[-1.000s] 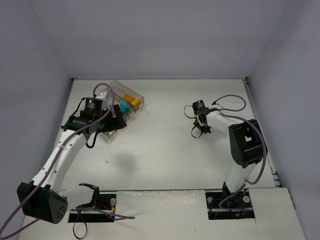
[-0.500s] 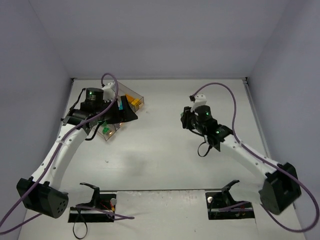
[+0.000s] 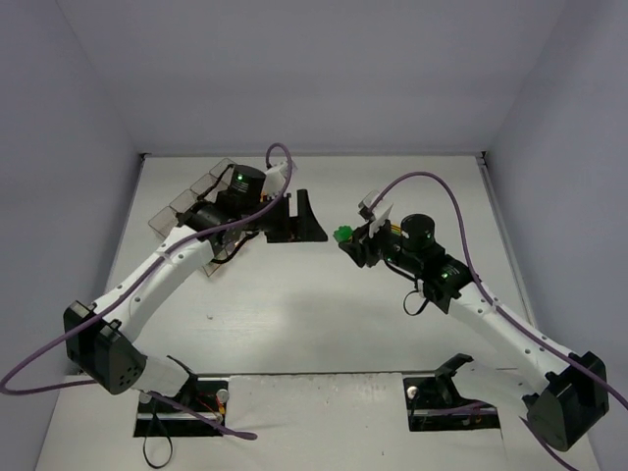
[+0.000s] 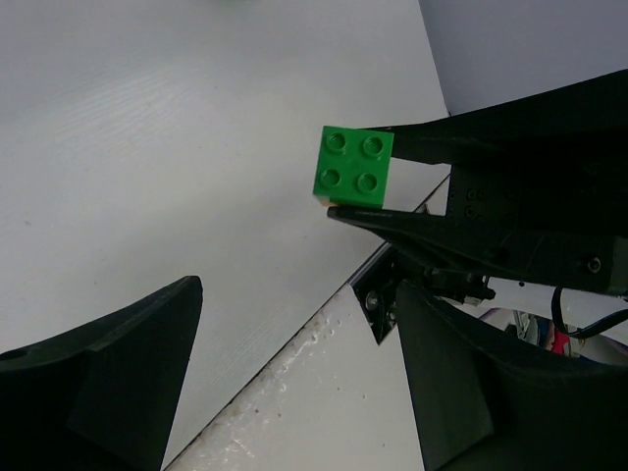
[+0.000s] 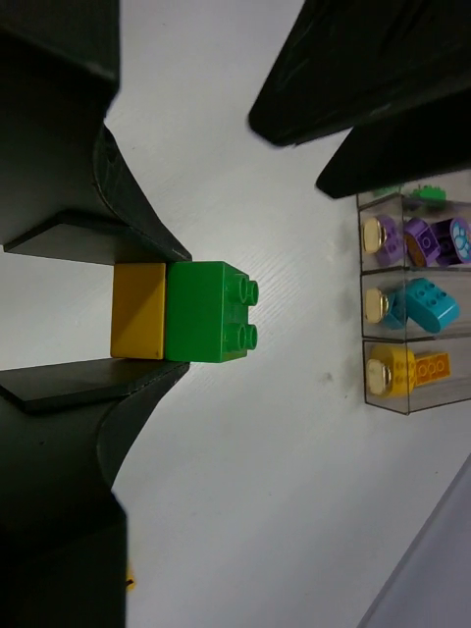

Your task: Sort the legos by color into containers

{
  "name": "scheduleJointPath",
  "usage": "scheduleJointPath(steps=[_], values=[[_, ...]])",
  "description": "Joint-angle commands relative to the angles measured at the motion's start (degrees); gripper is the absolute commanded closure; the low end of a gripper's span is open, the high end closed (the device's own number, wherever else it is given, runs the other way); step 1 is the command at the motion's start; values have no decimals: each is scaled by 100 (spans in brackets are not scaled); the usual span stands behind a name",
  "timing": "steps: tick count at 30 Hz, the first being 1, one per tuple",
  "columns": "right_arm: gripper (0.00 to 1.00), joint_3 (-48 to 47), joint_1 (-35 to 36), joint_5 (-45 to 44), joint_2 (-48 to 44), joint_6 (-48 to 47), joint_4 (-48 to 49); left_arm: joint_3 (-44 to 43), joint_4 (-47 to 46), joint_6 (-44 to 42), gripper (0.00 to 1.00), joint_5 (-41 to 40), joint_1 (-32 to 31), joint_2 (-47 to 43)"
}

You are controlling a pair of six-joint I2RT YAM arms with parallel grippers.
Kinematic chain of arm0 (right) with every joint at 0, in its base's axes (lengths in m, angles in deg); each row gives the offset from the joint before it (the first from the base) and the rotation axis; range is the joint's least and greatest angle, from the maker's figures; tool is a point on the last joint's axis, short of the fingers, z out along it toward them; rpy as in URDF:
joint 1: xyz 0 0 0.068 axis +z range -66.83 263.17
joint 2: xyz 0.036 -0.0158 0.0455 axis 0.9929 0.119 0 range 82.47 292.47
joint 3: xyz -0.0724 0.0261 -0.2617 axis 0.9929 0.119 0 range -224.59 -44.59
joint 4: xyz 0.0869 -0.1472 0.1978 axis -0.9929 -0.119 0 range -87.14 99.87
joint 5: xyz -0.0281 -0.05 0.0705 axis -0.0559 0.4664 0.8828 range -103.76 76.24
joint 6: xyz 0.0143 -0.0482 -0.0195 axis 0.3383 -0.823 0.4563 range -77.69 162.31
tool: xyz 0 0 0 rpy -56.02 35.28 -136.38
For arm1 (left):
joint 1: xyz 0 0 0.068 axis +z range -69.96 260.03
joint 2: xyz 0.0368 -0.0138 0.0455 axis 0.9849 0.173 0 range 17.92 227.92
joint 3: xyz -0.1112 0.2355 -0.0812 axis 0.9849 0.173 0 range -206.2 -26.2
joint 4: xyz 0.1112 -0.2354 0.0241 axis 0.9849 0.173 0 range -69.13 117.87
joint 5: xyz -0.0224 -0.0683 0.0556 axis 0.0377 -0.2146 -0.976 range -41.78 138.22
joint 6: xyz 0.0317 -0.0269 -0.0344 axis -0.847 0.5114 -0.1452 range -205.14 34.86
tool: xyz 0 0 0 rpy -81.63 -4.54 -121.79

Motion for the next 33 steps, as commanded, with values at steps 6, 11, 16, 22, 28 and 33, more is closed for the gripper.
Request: scheduleJointPath(steps=[6, 11, 16, 22, 28, 33], values=[[100, -66, 152, 432, -163, -129, 651, -535, -739, 366, 27, -101, -319, 349], [100, -268, 170, 467, -40, -85, 467, -702, -1231, 700, 27, 303, -354, 682], [100, -347, 170, 397, -110, -94, 379, -851, -1109, 656, 27, 295, -389, 929], [100, -356, 170, 353, -92, -164, 335, -720, -1100, 630, 41, 427, -407, 955], [100, -339, 170, 327, -48, -208, 335, -561, -1179, 612, 75, 603, -407, 911], [100, -365, 170, 335, 39, -235, 335, -553, -1153, 419, 100, 594, -390, 841]])
